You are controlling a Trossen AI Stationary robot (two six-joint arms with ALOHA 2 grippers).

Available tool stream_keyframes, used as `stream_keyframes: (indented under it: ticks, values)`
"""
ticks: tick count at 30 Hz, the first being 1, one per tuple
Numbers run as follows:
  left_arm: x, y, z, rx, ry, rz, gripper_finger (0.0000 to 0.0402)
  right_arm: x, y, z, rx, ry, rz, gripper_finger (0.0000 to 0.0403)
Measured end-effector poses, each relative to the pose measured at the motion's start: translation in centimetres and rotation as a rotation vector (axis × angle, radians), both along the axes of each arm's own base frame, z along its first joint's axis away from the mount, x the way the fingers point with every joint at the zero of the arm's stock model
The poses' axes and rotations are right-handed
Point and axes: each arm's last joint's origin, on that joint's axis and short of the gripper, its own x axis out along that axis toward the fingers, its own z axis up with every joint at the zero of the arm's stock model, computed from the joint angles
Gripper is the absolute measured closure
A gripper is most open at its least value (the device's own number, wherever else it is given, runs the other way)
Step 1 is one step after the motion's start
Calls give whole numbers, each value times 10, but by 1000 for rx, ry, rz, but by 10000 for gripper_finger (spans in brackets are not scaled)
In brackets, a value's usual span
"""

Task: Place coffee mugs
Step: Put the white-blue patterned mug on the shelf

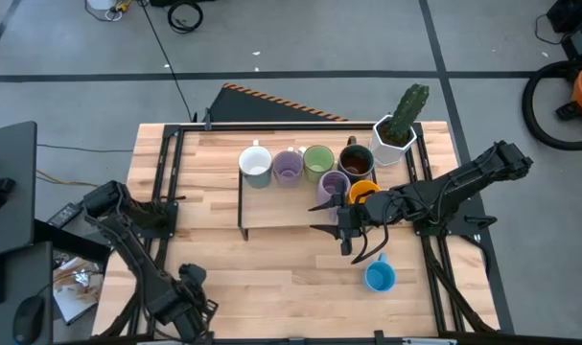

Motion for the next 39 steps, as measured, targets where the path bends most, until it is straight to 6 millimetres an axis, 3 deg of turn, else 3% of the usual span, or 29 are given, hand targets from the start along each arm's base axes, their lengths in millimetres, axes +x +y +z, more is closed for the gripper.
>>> stream_keyframes:
  ticks: [7, 15, 20, 28, 39]
  values:
    - [17, 10, 0, -21, -24, -127, 371, 0, 0, 0, 0, 1, 0, 210]
    - [49, 30, 3, -128, -23, -297, 375, -3, 3, -4, 2, 32, -43, 210]
    - [66, 44, 7, -180, -49, -415, 375, -11, 16, -2, -19, 28, -56, 210]
    - [99, 59, 46, -197, -217, -588, 375, -22, 32, -2, -18, 31, -61, 210]
    - [133, 90, 84, -165, -397, -723, 375, -33, 35, -1, 19, 36, -135, 210]
